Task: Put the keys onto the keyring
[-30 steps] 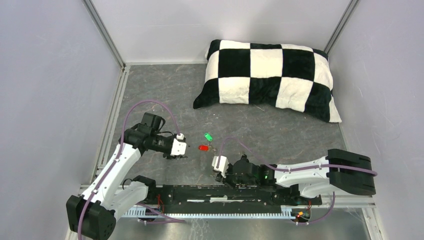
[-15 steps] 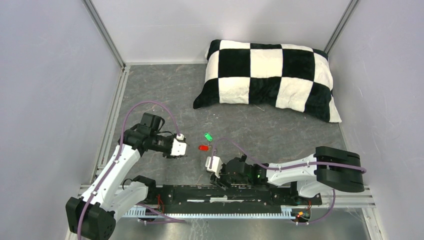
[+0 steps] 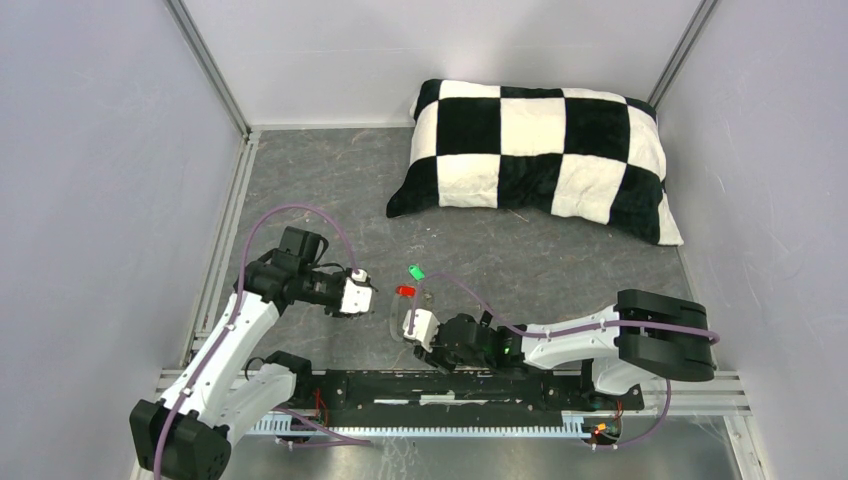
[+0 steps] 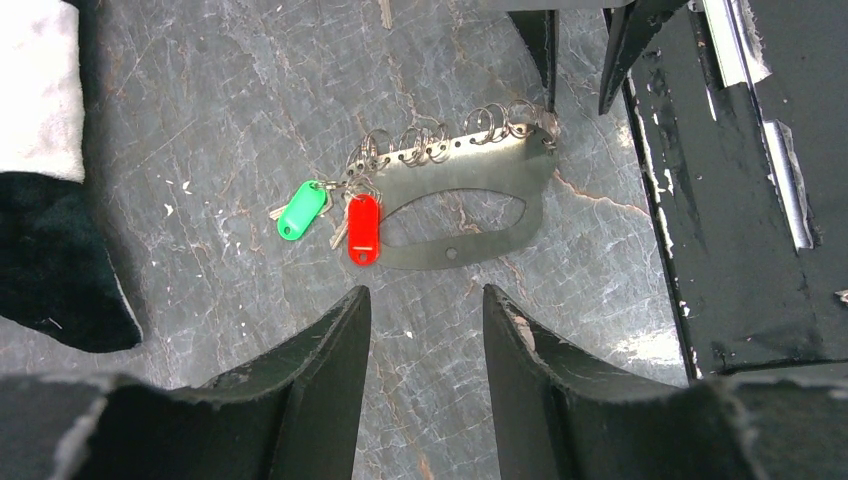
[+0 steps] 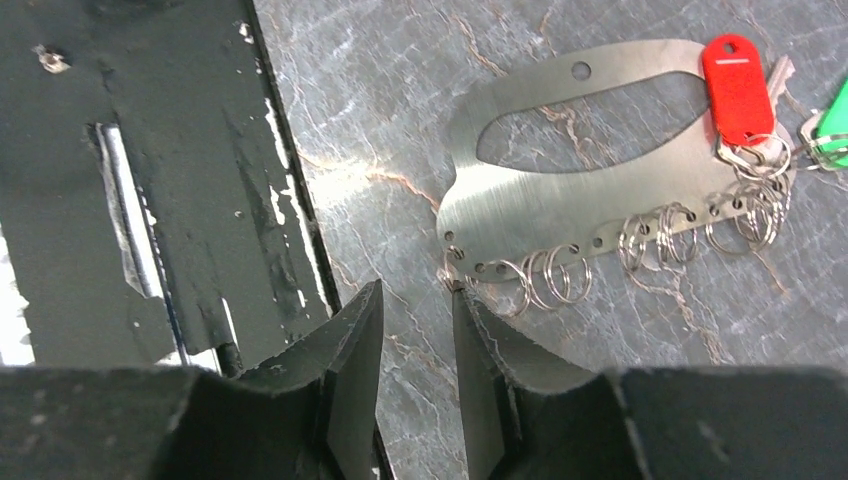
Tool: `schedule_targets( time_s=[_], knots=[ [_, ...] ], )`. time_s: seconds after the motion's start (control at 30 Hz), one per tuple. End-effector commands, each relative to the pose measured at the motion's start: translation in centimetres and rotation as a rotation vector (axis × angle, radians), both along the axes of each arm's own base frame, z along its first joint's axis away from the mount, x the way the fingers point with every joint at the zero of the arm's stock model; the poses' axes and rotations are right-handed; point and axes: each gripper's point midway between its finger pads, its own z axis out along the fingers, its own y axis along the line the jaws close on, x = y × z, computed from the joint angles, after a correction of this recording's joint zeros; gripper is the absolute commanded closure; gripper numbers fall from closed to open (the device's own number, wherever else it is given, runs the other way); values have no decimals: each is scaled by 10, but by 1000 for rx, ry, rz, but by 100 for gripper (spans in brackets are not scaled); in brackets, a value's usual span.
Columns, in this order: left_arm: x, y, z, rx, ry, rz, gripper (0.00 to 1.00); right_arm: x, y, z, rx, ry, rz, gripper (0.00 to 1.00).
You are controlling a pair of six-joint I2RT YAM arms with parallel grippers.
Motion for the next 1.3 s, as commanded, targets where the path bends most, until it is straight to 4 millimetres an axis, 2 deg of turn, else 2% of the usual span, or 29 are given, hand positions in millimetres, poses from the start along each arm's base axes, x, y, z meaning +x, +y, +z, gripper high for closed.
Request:
schedule_targets(
  time_s=[0.0,0.1,0.37,0.8,1.0,1.1,1.27],
  knots=[
    [-3,-2,5,-20,-26,-27,48,8,4,23,31,-59,-15,62],
    [-4,-2,5,-25,-24,-26,49,9,1,28,50,-71,-16,60],
    [-4,-2,6,-24,-25,-22,49,9,7,19,18,-85,14,56],
    [-7,0,5,-25,-22,-9,49,13,23,15,-12,-146,70,57],
    [-8,1,5,-22,-17,3,49,11,24,8,-25,-134,82,65],
    [-9,2,6,-17,-27,3,49,13,22,9,-23,-122,73,76],
    [-11,2,8,-20,-28,2,48,13,20,6,-34,-109,70,87]
  ],
)
